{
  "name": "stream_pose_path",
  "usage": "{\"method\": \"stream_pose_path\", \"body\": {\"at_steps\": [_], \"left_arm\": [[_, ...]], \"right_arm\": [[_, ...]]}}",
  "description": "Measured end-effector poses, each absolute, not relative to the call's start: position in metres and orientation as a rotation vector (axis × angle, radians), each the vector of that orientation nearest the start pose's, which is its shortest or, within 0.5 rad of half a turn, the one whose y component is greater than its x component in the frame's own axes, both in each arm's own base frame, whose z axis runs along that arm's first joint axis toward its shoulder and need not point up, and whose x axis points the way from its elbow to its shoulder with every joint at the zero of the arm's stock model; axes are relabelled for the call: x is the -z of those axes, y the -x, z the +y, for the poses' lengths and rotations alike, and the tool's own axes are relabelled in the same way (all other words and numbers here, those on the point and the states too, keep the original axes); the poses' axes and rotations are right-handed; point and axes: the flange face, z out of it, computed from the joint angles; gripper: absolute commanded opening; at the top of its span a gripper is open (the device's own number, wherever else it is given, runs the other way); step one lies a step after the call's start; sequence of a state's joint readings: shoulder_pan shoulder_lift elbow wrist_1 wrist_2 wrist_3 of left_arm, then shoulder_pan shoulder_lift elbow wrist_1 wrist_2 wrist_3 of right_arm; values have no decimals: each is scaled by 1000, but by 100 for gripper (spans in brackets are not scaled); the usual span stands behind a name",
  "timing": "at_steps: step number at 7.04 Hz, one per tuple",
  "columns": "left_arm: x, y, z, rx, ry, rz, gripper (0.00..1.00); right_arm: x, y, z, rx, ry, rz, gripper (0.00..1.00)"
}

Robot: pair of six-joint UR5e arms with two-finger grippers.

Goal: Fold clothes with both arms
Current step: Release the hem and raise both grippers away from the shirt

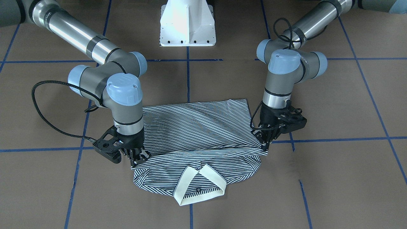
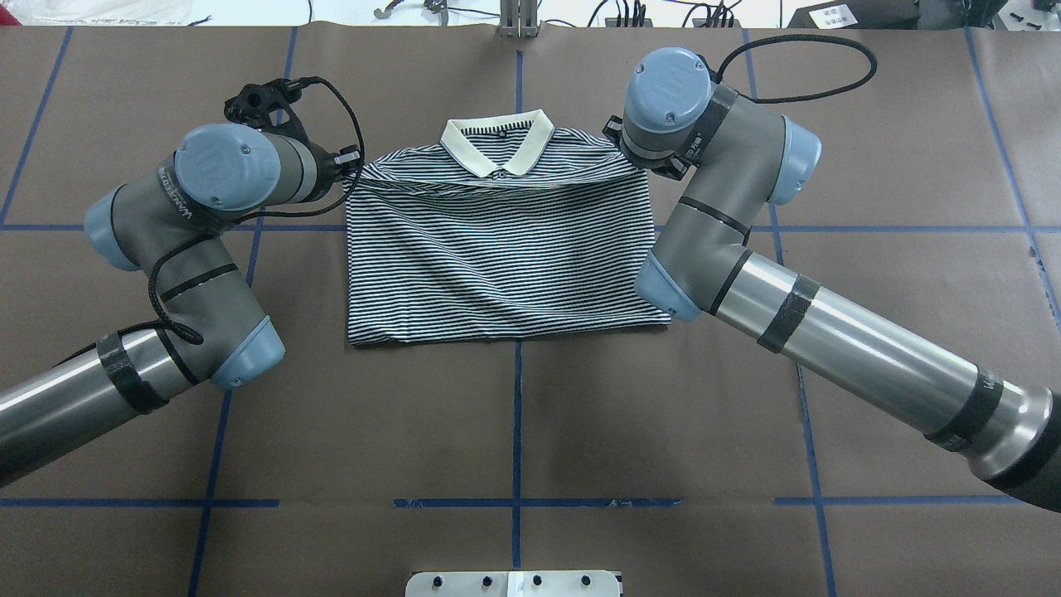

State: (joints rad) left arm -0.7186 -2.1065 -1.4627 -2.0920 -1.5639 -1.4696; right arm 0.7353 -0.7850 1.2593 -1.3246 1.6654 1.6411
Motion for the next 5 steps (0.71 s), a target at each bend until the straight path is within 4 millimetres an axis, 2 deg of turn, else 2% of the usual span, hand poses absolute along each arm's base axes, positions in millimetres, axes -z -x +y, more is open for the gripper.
{"method": "stream_pose_path", "body": {"at_steps": [1, 3, 4, 5], "left_arm": [[-352, -452, -573, 575, -390, 881, 19], [-360, -454, -576, 578, -392, 890, 25], [-361, -454, -575, 577, -394, 899, 28], [-361, -453, -574, 575, -400, 916, 29]], "right_arm": [[-294, 504, -623, -736, -152, -723, 29], [-298, 511, -624, -734, -154, -732, 30], [-308, 515, -624, -730, -160, -752, 48], [-316, 518, -624, -728, -166, -769, 48]]}}
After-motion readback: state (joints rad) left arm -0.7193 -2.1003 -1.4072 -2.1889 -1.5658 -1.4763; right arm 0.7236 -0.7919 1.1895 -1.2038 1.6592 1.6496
